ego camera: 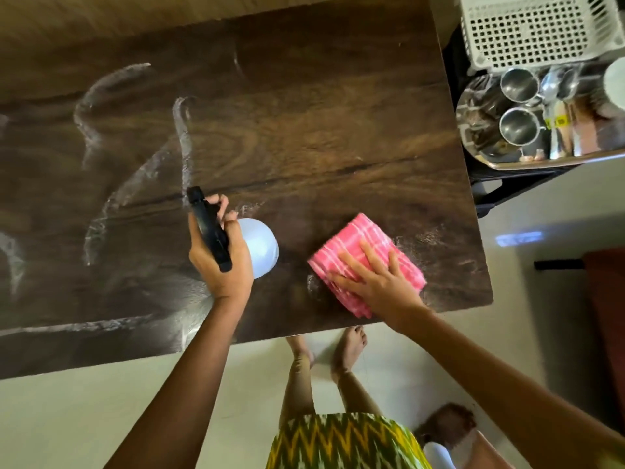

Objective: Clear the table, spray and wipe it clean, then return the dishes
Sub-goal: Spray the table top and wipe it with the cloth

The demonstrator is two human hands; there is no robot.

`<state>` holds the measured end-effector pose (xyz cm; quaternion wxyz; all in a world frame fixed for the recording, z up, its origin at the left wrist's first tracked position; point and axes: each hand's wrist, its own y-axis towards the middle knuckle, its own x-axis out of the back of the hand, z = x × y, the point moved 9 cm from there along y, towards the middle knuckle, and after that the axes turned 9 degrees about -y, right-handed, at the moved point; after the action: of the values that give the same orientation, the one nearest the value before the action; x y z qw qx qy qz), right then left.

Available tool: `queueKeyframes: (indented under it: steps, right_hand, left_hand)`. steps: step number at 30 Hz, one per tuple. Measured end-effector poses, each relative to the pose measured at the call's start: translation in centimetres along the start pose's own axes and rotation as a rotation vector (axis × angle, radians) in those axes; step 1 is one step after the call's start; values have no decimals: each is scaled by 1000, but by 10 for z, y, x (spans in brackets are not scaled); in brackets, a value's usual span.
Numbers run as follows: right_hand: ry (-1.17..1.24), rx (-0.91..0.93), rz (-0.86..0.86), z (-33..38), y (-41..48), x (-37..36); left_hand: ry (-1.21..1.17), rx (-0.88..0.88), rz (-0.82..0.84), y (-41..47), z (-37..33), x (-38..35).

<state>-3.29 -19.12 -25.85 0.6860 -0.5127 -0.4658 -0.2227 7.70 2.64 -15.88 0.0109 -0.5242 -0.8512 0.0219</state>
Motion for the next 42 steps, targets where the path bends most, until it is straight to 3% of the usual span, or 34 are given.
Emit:
queueKeyframes:
  steps: [4, 9, 12, 16, 20, 25, 29, 34, 37, 42]
  right_hand:
    - [-32, -161, 110, -65, -7, -9]
    - [145, -426, 28, -109, 89, 54]
    - [75, -297, -5, -53, 121, 67]
    - [-19, -41, 38, 11, 65, 30]
    - [23, -160, 82, -52, 33, 19]
    - [154, -416, 61, -107, 125, 72]
    - [55, -255, 22, -44, 167, 90]
    - [-39, -12, 60, 6, 72, 35]
    - [-17, -111, 100, -50, 31, 19]
    - [120, -398, 102, -120, 96, 53]
  left_hand:
    - [-25, 7, 12, 13, 3, 9]
    - [26, 5, 45, 16, 12, 12]
    - [63, 8, 29, 19, 15, 14]
    - [86, -9, 77, 23, 15, 12]
    - [111, -45, 83, 24, 17, 11]
    - [149, -53, 52, 23, 20, 11]
    - [147, -43, 35, 24, 26, 15]
    - [183, 10, 106, 29, 32, 13]
    - [172, -44, 104, 27, 23, 11]
    - [168, -128, 84, 24, 16, 8]
